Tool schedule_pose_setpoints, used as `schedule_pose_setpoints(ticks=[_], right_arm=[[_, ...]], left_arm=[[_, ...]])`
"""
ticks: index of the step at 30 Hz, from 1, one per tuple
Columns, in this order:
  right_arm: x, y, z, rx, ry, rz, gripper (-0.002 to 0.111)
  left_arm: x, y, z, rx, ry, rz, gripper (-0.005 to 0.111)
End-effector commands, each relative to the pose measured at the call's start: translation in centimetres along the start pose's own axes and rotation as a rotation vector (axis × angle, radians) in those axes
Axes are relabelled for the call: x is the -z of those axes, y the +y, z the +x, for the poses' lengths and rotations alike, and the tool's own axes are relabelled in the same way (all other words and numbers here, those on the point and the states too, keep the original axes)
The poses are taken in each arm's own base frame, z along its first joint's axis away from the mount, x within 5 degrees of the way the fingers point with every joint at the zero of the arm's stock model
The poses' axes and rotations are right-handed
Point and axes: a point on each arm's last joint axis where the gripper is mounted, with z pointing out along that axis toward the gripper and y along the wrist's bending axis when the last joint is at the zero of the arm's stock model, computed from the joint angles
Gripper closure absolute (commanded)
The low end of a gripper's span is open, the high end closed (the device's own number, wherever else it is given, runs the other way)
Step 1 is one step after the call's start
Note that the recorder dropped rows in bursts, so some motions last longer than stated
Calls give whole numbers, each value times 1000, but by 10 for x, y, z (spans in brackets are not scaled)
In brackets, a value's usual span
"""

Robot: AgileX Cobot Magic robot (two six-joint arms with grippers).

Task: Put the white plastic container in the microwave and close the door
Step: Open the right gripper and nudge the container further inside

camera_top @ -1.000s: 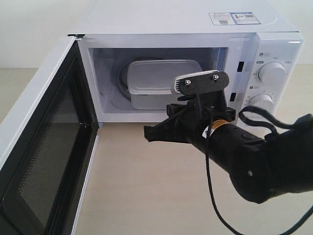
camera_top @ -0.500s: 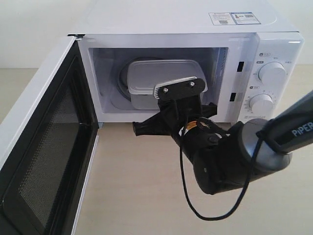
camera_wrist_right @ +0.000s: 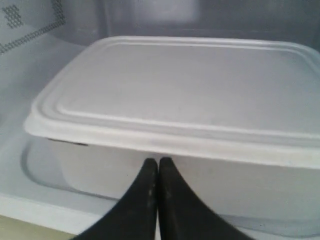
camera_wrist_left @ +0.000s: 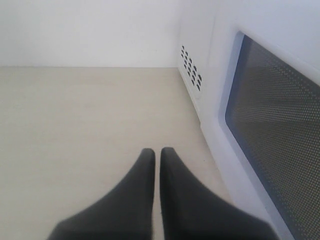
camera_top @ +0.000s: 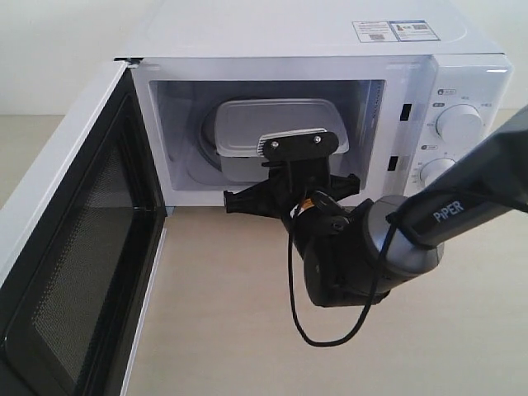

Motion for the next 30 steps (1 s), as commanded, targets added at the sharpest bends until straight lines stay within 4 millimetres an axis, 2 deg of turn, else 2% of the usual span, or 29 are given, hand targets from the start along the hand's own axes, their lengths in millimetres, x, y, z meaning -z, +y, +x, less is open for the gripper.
schedule_pose_setpoints(ticks=[1,12,17,24,30], right_arm=[[-12,-9,-6,-12,-29,37,108],[-23,-12,-13,-30,-20,27,108],[-21,-15,-15,-133,-8,57,108],[-5,-19,-22,-123,38,36,108],[23,-26,-26,-124,125,17,108]], left_arm=[[0,0,1,11,-2,1,102],[0,0,1,11,-2,1,102],[0,0,1,11,-2,1,102],[0,0,1,11,-2,1,102],[0,0,1,11,-2,1,102]])
